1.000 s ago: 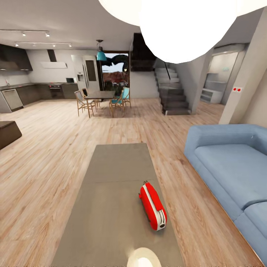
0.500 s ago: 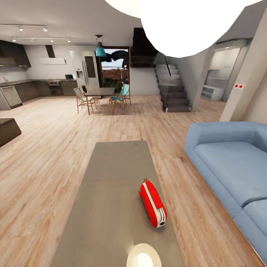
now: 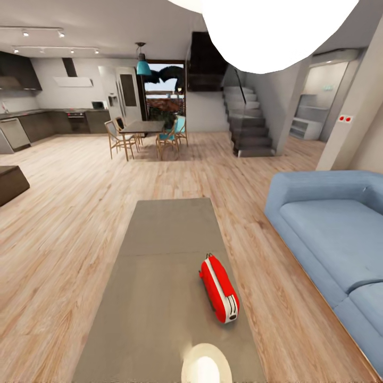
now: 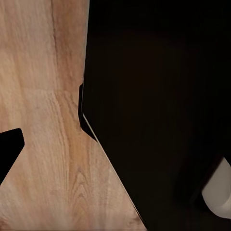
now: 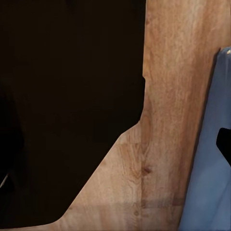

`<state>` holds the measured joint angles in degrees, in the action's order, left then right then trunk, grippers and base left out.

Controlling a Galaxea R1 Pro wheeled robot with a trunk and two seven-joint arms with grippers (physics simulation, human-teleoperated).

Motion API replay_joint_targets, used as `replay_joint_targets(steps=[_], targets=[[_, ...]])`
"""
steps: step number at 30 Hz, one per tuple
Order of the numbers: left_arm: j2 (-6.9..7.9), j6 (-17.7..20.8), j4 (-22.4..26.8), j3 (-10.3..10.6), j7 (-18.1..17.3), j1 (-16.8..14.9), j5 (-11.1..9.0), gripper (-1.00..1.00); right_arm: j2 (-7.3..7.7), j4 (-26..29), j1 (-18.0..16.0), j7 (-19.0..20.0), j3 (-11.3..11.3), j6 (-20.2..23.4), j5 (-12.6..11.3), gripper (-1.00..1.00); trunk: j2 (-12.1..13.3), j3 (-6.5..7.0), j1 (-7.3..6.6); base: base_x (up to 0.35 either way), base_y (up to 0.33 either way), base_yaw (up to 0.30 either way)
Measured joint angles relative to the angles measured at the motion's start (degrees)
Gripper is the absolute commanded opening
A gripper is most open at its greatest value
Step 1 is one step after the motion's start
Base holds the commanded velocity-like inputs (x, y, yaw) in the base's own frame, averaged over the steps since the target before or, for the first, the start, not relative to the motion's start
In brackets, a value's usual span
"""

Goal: Turn on the radio receiver that's on the table in the living room.

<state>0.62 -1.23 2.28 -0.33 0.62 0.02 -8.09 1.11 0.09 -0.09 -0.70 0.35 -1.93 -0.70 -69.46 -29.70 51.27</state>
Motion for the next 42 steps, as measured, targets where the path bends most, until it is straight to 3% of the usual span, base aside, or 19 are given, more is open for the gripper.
replay_joint_targets(steps=[42], targets=[[-0.01,0.0,0.2,0.1,-0.1,0.0,0.0,1.0,0.03,0.0,0.0,0.0,0.1,0.0,0.0,1.0,0.0,-3.88,0.0,0.0,0.0,0.0]])
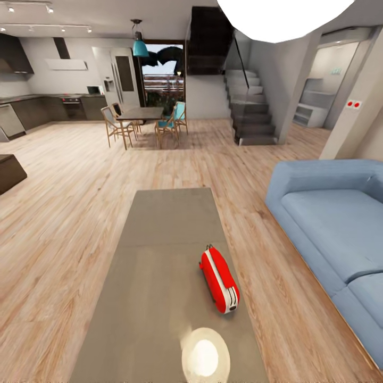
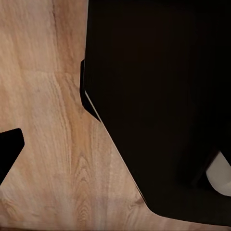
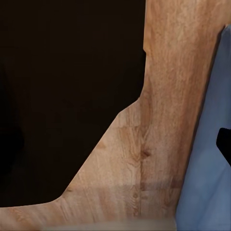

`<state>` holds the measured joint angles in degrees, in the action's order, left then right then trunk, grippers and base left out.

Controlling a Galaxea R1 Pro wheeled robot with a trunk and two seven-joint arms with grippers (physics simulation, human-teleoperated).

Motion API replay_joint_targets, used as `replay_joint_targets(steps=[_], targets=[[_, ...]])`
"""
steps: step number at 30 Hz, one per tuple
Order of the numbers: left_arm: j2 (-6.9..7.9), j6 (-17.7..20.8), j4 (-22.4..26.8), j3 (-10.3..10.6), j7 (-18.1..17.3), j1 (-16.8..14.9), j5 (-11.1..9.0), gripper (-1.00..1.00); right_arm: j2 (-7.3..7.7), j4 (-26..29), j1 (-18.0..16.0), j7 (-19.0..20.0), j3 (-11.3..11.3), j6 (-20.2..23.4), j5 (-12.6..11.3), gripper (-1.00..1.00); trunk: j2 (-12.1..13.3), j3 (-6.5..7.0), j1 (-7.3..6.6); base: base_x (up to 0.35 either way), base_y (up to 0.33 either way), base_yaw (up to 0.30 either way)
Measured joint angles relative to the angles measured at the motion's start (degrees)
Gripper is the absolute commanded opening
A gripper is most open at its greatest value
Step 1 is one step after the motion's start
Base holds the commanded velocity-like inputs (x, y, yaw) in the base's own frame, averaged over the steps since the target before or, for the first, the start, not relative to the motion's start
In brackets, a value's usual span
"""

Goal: Turn on the radio receiver that's on the table in the living room.

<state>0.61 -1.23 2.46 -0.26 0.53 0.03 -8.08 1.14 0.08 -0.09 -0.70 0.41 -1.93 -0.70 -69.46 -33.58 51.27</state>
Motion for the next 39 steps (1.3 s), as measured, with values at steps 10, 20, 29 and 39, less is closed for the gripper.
replay_joint_targets(steps=[10,20,29,39], targets=[[-0.08,0.0,0.0,0.0,0.0,0.0,0.0,1.0,0.0,0.0,0.0,0.0,0.0,0.0,0.0,1.0,2.8,0.33,-1.53,0.0,0.0,0.0],[-0.04,0.0,0.0,0.0,-0.1,0.0,0.0,1.0,0.0,0.0,0.0,0.0,0.0,0.0,-0.1,1.0,6.8,1.2,-3.73,0.0,0.0,0.0],[0.0,0.1,0.0,0.0,-0.4,0.0,0.0,1.0,0.0,0.0,0.0,0.0,0.0,0.0,-0.1,1.0,10.4,1.98,-5.7,0.0,0.0,0.0],[0.07,0.1,0.0,0.0,-0.4,0.0,-0.1,1.0,0.0,0.0,0.0,0.0,0.0,-0.1,-0.1,1.0,14.4,2.85,-7.9,0.0,0.0,0.0]])
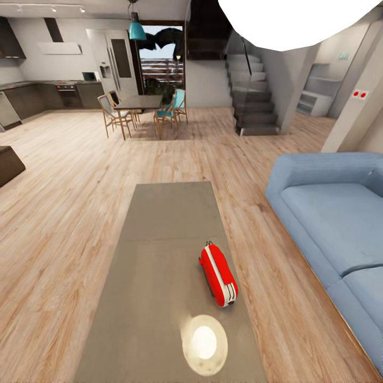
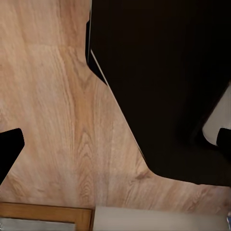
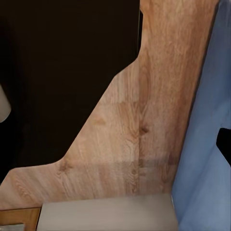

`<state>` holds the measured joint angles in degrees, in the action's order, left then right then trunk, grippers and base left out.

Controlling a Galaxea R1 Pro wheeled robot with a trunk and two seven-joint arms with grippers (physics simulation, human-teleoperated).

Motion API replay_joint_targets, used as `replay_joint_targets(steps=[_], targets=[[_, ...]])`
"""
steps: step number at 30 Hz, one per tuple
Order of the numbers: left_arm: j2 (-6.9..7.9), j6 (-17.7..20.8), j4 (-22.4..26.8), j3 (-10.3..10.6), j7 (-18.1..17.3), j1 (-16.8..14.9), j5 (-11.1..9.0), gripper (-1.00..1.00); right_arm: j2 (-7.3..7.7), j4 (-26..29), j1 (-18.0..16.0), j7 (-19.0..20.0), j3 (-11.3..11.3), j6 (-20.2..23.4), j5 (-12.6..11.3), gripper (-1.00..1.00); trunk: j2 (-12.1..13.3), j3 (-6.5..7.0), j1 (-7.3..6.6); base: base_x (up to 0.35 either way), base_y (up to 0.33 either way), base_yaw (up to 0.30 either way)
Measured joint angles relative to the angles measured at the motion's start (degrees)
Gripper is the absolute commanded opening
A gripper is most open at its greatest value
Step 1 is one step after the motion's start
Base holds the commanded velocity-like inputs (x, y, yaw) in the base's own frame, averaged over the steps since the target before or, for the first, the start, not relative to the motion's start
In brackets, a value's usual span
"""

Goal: Turn on the radio receiver that's on the table in the living room.

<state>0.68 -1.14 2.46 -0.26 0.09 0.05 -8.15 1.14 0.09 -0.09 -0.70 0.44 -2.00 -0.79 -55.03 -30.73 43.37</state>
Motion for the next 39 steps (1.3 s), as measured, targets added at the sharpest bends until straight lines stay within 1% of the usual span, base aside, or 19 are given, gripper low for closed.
replay_joint_targets(steps=[39], targets=[[0.02,0.0,0.0,0.0,-0.2,0.0,0.0,1.0,0.18,0.0,0.0,0.0,0.0,0.0,0.0,1.0,15.6,3.4,-8.57,0.0,0.0,0.0]])
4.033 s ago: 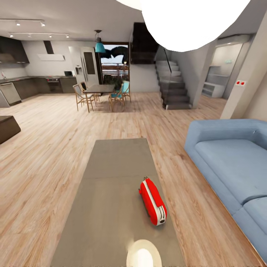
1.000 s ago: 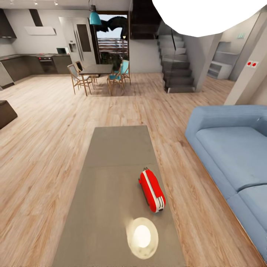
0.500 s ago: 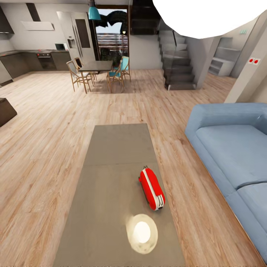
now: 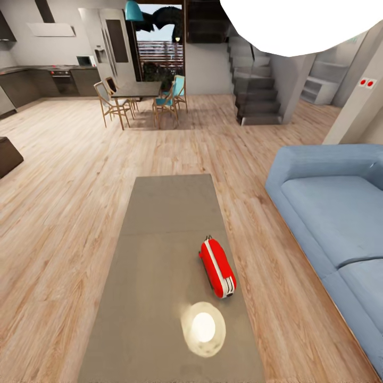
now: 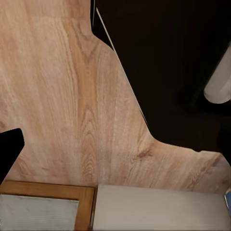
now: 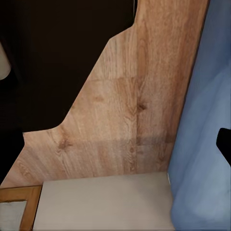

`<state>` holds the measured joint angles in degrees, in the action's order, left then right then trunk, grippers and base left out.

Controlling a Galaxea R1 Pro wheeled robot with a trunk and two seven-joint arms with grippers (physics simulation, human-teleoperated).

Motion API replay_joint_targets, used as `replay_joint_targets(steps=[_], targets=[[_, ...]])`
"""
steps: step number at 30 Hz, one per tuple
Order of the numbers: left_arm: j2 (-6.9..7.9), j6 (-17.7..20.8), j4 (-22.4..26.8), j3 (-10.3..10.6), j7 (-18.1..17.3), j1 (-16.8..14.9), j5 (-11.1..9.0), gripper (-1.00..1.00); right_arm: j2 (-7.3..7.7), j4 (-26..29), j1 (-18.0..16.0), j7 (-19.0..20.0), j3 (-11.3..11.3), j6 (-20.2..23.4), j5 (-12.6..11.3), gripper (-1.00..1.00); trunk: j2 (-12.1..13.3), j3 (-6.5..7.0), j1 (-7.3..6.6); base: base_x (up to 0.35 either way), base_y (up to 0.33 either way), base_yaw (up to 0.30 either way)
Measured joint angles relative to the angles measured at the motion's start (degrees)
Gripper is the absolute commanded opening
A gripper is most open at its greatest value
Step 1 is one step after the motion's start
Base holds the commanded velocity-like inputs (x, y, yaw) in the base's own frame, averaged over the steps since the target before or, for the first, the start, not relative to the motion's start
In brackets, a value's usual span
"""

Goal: Turn on the radio receiver that's on the table in the living room.

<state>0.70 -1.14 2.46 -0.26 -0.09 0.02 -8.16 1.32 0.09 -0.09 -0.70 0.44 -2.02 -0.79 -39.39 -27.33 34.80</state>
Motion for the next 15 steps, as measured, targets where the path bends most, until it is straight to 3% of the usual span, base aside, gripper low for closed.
replay_joint_targets(steps=[15], targets=[[0.29,0.1,4.0,0.0,0.1,0.0,0.1,1.0,-0.05,0.0,0.0,0.0,0.1,-0.1,0.1,1.0,6.0,1.31,-3.29,0.0,0.0,0.0]])
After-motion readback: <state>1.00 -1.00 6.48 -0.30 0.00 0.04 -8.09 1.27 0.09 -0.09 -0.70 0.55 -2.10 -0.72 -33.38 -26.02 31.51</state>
